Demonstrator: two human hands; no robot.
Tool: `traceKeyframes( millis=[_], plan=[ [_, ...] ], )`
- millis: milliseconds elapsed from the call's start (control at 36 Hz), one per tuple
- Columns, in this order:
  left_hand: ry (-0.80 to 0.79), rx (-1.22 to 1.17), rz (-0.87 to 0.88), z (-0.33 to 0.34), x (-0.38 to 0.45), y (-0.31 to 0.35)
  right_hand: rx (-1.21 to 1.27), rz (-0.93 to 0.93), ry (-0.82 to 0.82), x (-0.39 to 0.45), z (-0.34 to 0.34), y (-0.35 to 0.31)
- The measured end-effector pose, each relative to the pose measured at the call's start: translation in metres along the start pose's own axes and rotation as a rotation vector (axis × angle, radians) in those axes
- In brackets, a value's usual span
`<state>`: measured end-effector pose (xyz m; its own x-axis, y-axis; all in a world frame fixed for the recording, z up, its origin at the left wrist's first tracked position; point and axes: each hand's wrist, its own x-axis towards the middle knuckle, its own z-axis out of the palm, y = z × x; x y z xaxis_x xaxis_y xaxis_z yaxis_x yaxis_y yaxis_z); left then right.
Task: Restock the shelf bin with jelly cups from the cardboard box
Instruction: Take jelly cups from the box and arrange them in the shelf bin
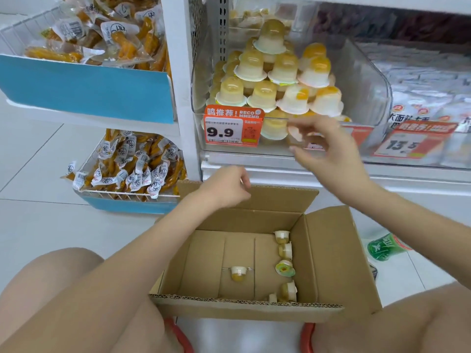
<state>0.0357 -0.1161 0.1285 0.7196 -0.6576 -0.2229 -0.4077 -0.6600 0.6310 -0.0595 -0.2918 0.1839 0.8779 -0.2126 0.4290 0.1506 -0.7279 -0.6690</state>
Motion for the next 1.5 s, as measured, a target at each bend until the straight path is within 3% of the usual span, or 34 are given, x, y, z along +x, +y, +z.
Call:
traceKeyframes(
  millis=[194, 250, 361, 444, 528, 694, 944, 1139, 1278, 1500],
  plan=[
    [-0.452, 0.313, -0.112, 0.080, -0.005, -0.068, -0.188, 0.323, -0.613, -0.088, 0.064, 0.086],
    [-0.510, 0.353, -0.153, 0.095, -0.006, -0.085, -0.254, 0.383, -0.770, -0.100, 0.082, 0.106],
    [-0.649, 0.358, -0.238, 0.142, 0.003, -0.115, -0.357, 0.504, -1.027, -0.127, 0.121, 0.158],
    [-0.775, 0.354, -0.292, 0.176, 0.010, -0.135, -0.413, 0.541, -1.118, -0.140, 0.140, 0.187],
    [-0.741, 0.328, -0.361, 0.204, 0.019, -0.148, -0.531, 0.530, -1.212, -0.150, 0.157, 0.207],
    [-0.605, 0.076, -0.553, 0.243, 0.037, -0.159, -0.916, 0.306, -1.440, -0.164, 0.180, 0.225],
    [-0.428, 0.071, -0.637, 0.269, 0.042, -0.161, -0.956, 0.432, -1.403, -0.171, 0.200, 0.228],
    [-0.438, 0.061, -0.685, 0.259, 0.042, -0.161, -0.917, 0.500, -1.339, -0.173, 0.202, 0.223],
    [-0.455, 0.051, -0.667, 0.248, 0.039, -0.158, -0.684, 0.682, -1.077, -0.172, 0.187, 0.211],
    [-0.369, -0.100, -0.520, 0.220, 0.037, -0.131, -0.097, 1.058, -0.665, -0.149, 0.177, 0.188]
  ],
)
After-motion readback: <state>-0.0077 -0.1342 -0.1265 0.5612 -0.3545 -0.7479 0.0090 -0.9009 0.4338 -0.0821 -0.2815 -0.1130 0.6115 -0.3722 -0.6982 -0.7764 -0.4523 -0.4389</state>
